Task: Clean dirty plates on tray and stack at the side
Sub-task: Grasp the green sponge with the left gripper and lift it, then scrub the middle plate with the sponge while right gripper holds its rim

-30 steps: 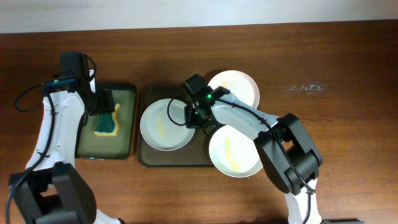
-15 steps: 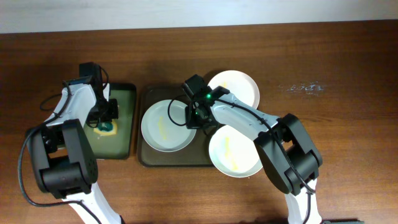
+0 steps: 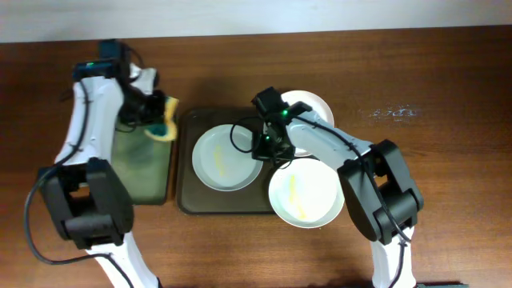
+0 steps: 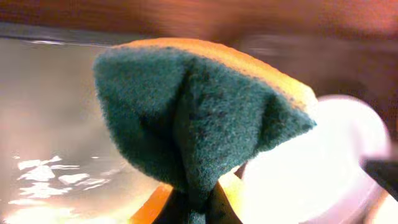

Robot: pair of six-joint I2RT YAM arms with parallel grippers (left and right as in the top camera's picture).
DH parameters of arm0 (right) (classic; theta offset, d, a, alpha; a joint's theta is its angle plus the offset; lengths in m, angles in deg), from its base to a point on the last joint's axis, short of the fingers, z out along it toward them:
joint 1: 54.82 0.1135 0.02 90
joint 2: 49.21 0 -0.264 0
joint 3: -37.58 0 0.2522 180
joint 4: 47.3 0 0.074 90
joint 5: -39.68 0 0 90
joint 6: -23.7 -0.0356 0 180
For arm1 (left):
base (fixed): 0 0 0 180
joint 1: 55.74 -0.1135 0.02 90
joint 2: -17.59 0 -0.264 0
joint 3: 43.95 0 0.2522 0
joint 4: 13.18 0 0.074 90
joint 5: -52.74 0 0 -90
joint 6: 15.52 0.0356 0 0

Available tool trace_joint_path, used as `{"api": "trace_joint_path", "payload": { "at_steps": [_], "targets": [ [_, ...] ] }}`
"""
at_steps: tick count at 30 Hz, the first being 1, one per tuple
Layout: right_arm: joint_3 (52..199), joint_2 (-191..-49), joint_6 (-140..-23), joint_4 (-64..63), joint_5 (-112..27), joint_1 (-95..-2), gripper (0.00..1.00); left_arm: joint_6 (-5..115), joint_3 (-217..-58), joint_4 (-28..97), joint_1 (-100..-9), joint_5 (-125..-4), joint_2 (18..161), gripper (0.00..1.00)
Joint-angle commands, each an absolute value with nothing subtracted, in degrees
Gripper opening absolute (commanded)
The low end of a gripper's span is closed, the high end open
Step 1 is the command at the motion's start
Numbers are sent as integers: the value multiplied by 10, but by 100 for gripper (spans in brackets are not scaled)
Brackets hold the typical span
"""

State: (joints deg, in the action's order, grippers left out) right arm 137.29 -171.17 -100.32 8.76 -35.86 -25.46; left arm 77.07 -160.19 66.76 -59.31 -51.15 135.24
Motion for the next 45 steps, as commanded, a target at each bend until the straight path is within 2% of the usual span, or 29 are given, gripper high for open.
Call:
{"api": "trace_joint_path", "payload": {
  "at_steps": [1,8,13,16,18,20,23,25,27,31,32,34,36,39,41,45],
  "targets": [
    [1359,-1727,-1004,93,-372,-260,4,744,-1563,673,-541,-562,1350,0],
    [1359,-1727,-1004,94,-372,-260,4,566,-1443,557,-456,-507,1350,0],
    [1359,-1727,-1004,94,-372,-260,4,515,-1367,510,-403,-430,1350,0],
    [1359,-1727,-1004,98,-372,-260,4,522,-1349,507,-382,-430,1350,0],
    [1359,-1727,-1004,100,-372,-260,4,636,-1348,527,-366,-572,1350,0],
    [1359,-1727,-1004,102,-372,-260,4,690,-1348,542,-364,-651,1350,0],
    [1359,-1727,-1004,102,-372,-260,4,680,-1348,523,-364,-629,1350,0],
    [1359,-1727,-1004,105,-364,-260,4,593,-1348,487,-369,-526,1350,0],
    [1355,-1727,-1004,106,-340,-260,4,508,-1348,453,-381,-358,1350,0],
    [1329,-1735,-1004,97,-312,-260,4,473,-1348,426,-401,-154,1350,0],
    [1319,-1735,-1004,91,-311,-260,4,480,-1348,431,-407,-150,1350,0],
    [1310,-1735,-1004,90,-310,-260,4,536,-1348,449,-417,-197,1350,0],
    [1310,-1735,-1004,87,-310,-260,4,629,-1348,485,-420,-302,1350,0],
    [1310,-1735,-1002,86,-310,-260,4,781,-1348,562,-420,-523,1350,0],
    [1310,-1735,-1002,86,-310,-260,4,808,-1348,576,-420,-566,1350,0],
    [1310,-1735,-1002,87,-310,-260,4,803,-1357,518,-420,-592,1350,0]
  ]
}}
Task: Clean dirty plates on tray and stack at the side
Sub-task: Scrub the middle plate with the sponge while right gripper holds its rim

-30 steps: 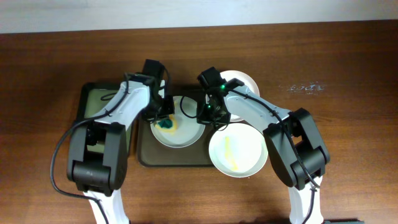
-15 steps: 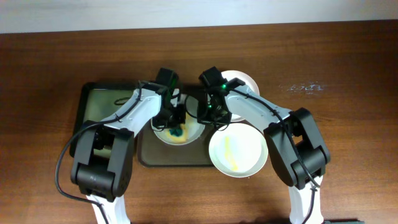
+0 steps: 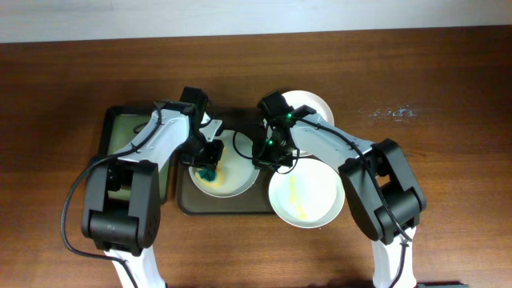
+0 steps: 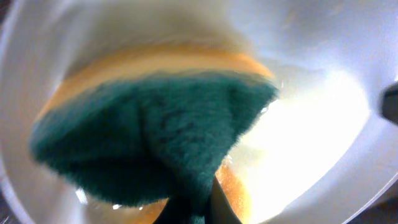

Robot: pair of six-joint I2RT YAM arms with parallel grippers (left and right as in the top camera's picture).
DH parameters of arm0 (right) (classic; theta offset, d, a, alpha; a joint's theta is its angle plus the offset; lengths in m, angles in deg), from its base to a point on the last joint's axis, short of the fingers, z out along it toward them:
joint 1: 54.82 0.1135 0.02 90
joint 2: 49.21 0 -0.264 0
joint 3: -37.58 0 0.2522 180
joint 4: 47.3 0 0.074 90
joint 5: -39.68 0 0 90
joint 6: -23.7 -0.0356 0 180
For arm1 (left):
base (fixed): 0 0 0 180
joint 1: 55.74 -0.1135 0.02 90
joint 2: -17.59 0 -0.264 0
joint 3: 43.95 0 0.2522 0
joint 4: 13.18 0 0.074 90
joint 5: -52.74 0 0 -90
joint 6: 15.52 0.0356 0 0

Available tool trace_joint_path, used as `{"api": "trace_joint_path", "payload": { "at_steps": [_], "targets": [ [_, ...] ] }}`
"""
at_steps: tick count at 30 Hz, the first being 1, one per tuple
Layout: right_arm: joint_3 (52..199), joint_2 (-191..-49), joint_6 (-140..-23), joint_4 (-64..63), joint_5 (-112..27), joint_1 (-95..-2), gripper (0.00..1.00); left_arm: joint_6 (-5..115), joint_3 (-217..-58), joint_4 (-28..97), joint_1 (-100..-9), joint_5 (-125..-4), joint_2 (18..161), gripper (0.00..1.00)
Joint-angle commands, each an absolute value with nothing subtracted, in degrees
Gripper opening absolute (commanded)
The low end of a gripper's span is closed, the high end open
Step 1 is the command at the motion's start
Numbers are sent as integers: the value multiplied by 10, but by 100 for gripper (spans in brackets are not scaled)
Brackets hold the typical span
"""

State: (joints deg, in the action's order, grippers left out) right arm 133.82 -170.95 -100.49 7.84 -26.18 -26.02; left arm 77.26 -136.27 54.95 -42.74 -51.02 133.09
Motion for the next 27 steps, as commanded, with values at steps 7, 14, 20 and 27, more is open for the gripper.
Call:
{"api": "trace_joint_path", "payload": {
  "at_steps": [7,14,20,27],
  "targets": [
    [1310,-1735,-1002,87,-313,-260,4,590,-1358,353,-419,-289,1350,0],
    [1310,-1735,-1002,87,-315,-260,4,723,-1358,541,-419,-449,1350,0],
    [1310,-1735,-1002,87,-315,-260,4,816,-1358,551,-419,-653,1350,0],
    [1310,-1735,-998,82,-315,-260,4,574,-1358,383,-419,-345,1350,0]
  ]
}}
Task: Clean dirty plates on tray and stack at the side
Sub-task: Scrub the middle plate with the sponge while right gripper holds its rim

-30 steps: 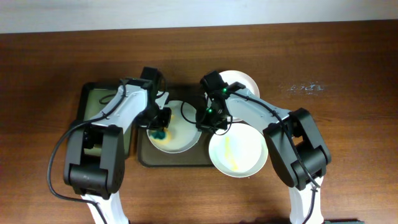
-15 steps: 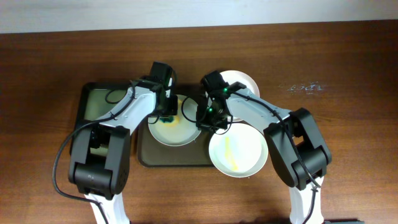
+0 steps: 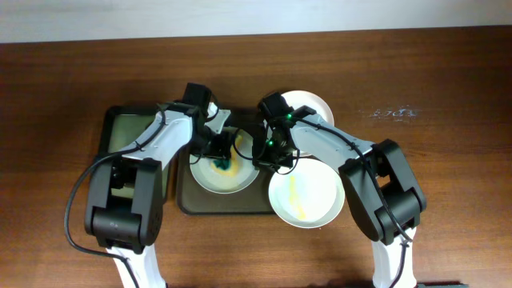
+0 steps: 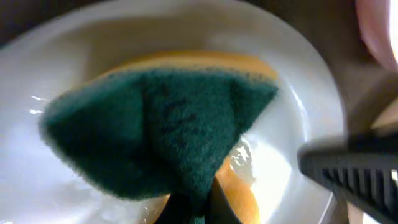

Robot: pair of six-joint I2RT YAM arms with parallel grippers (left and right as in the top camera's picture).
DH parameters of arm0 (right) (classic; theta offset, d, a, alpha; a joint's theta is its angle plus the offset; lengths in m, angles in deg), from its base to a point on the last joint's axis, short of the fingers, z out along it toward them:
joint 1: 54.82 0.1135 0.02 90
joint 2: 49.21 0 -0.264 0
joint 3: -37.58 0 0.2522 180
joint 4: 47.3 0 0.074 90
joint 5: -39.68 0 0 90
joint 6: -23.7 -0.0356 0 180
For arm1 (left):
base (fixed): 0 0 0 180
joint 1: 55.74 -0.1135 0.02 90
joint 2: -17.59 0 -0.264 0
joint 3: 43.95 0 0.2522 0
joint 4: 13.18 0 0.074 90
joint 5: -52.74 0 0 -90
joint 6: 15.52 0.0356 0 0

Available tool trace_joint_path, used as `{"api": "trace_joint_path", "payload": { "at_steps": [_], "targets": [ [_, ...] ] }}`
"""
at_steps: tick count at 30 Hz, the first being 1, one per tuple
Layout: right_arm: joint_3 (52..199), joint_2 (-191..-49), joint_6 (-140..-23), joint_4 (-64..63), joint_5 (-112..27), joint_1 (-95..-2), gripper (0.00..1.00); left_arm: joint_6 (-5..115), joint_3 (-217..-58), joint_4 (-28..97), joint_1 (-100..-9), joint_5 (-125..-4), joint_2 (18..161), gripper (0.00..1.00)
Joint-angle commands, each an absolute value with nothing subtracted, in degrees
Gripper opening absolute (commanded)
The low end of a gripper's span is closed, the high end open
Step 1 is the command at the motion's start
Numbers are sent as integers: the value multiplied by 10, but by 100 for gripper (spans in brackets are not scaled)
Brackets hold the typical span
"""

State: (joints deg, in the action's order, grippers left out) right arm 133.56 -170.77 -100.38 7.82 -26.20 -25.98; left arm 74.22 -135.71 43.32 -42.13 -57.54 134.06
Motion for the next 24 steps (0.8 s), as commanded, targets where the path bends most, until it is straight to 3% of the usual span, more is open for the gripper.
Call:
{"api": "trace_joint_path", "payload": {
  "at_steps": [1,4,7,11,12,15,19,24],
  "targets": [
    [1310,-1735,-998,83,-317,-260,4,533,-1358,383,-419,-282,1350,0],
    [1310,-1735,-998,83,-319,-260,4,509,-1358,422,-419,-178,1350,0],
    [1310,-1735,-998,80,-319,-260,4,552,-1358,495,-406,-193,1350,0],
    [1310,-1735,-998,80,-319,-260,4,778,-1358,558,-390,-427,1350,0],
    [1310,-1735,-998,80,-319,-260,4,849,-1358,580,-390,-533,1350,0],
    [1310,-1735,-998,80,-319,-260,4,917,-1358,592,-390,-656,1350,0],
    [1310,-1735,-998,80,-319,-260,4,843,-1358,476,-393,-593,1350,0],
    [1310,-1735,-998,80,-319,-260,4,665,-1357,350,-391,-282,1350,0]
  ]
}}
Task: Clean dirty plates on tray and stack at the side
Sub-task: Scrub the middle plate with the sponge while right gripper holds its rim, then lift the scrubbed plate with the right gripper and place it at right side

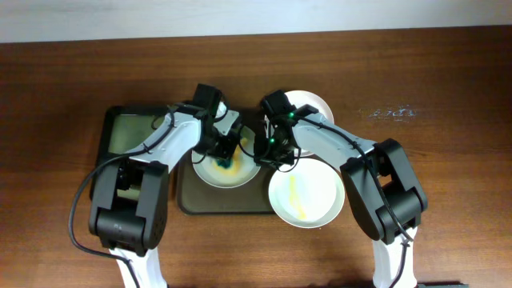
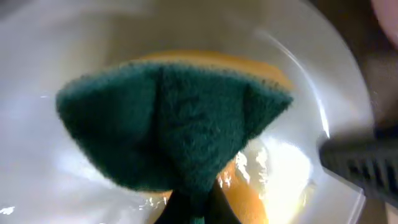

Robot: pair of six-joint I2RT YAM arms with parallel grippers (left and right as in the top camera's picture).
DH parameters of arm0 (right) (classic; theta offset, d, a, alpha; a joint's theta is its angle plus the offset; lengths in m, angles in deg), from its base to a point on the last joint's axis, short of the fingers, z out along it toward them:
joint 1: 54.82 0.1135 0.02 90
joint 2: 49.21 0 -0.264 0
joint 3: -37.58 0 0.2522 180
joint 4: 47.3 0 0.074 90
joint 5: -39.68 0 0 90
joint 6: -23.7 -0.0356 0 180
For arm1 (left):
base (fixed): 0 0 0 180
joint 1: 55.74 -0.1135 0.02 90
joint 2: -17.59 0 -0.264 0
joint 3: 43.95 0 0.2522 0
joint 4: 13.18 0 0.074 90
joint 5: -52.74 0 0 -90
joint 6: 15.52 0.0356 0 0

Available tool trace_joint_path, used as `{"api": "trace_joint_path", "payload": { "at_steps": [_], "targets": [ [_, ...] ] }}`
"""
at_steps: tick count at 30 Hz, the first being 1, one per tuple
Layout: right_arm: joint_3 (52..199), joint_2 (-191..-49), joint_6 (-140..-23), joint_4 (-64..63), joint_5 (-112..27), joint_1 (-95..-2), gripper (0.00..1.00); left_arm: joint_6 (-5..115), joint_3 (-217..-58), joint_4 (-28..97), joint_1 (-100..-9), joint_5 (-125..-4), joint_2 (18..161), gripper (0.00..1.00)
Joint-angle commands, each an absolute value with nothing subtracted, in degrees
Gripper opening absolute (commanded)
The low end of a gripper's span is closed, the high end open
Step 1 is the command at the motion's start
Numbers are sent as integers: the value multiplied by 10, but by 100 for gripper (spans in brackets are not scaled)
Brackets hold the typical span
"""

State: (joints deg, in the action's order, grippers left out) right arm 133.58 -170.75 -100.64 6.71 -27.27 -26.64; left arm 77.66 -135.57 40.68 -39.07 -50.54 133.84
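Note:
On the dark tray [image 1: 200, 204] lies a white plate [image 1: 240, 174] with a wet yellow smear. My left gripper [image 1: 226, 154] is shut on a green-and-yellow sponge [image 1: 224, 163], which presses into the plate's middle. The left wrist view shows the folded sponge [image 2: 174, 118] pinched in the gripper [image 2: 193, 210] against the wet plate [image 2: 43, 168]. My right gripper [image 1: 272, 152] sits at the plate's right rim, and one ridged finger [image 2: 367, 169] lies on that rim. A second plate [image 1: 308, 196] with a yellow streak overhangs the tray's right edge.
A third white plate [image 1: 314, 104] lies on the table behind the right arm. A green basin [image 1: 128, 132] stands left of the tray. Both arms crowd the space over the tray, and bare wooden table [image 1: 448, 160] stretches to the right.
My left gripper and the sponge have shifted slightly to the right on the plate, closer to the right gripper's finger. The right gripper and the plates have not moved.
My left gripper first held the sponge over the green basin on the left, while the right gripper sat at the tray plate's rim. Then the sponge was down on the plate's left part. It has since been at the plate's middle, and the plate is now wet.

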Motion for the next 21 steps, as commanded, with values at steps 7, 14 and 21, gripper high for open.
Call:
{"api": "trace_joint_path", "payload": {
  "at_steps": [7,14,21],
  "targets": [
    [1310,-1735,-997,80,-321,-260,4,610,-1422,475,-398,-146,1350,0],
    [1310,-1735,-991,79,-323,-260,4,613,-1578,675,-406,-247,1350,0],
    [1369,-1685,-893,138,-355,-256,4,703,-1694,753,-456,-420,1350,0]
  ]
}}
